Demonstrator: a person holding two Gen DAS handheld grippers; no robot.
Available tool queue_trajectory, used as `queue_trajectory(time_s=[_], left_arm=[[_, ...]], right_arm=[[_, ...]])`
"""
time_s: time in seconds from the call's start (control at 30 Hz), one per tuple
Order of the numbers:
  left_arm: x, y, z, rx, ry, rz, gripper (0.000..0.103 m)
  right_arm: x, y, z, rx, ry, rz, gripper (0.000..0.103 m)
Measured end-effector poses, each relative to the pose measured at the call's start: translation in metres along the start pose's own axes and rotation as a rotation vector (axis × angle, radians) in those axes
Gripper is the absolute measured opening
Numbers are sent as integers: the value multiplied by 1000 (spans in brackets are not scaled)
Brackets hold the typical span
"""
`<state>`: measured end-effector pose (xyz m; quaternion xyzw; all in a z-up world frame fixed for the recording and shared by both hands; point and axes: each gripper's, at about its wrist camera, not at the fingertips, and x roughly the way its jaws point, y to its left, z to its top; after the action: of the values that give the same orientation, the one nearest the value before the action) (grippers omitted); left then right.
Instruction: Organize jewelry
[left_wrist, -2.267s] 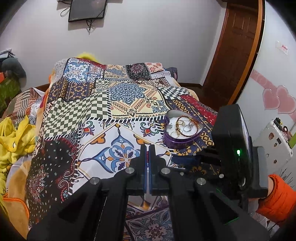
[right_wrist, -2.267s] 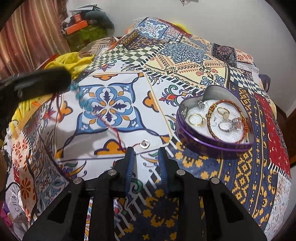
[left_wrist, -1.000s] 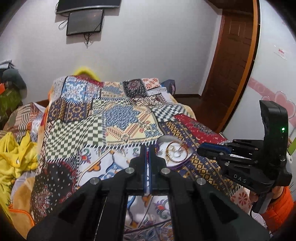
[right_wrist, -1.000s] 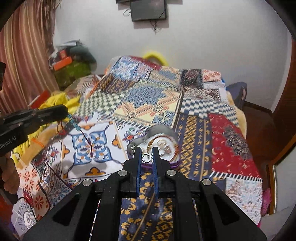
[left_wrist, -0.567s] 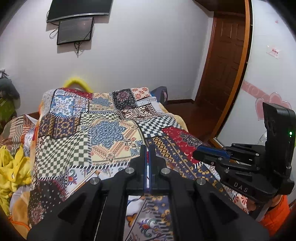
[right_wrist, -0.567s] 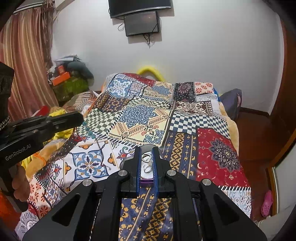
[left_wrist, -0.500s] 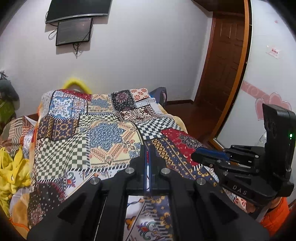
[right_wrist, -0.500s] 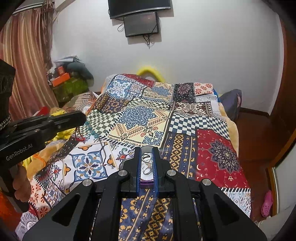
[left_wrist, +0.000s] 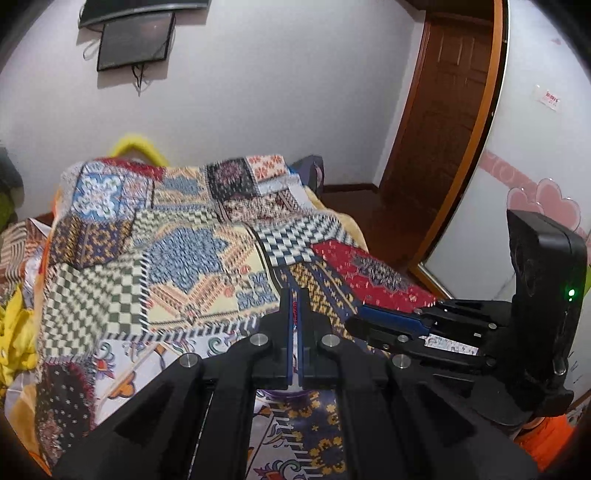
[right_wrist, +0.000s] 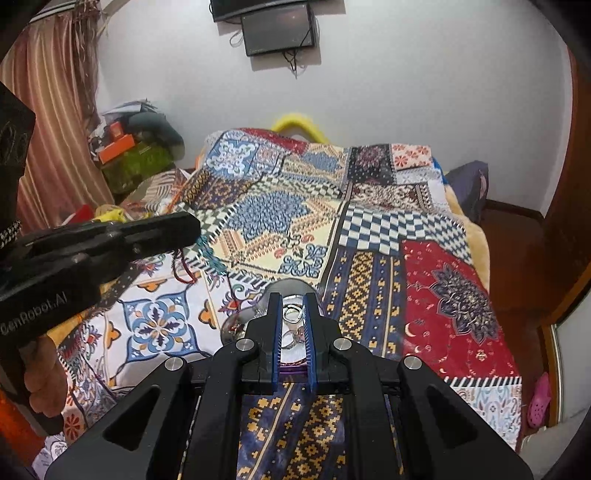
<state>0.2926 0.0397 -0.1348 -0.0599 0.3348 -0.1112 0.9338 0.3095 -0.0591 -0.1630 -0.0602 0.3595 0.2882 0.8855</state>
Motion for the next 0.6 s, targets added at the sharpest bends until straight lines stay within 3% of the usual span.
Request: queue_trajectory(time_s=[0.4, 0.6], left_arm=[[53, 14, -31, -50, 170, -33, 0], [59, 9, -39, -20, 200, -27, 1]], right_arm=[[33, -7, -14, 10, 123, 36, 10], [36, -5, -15, 11, 148, 48, 10]])
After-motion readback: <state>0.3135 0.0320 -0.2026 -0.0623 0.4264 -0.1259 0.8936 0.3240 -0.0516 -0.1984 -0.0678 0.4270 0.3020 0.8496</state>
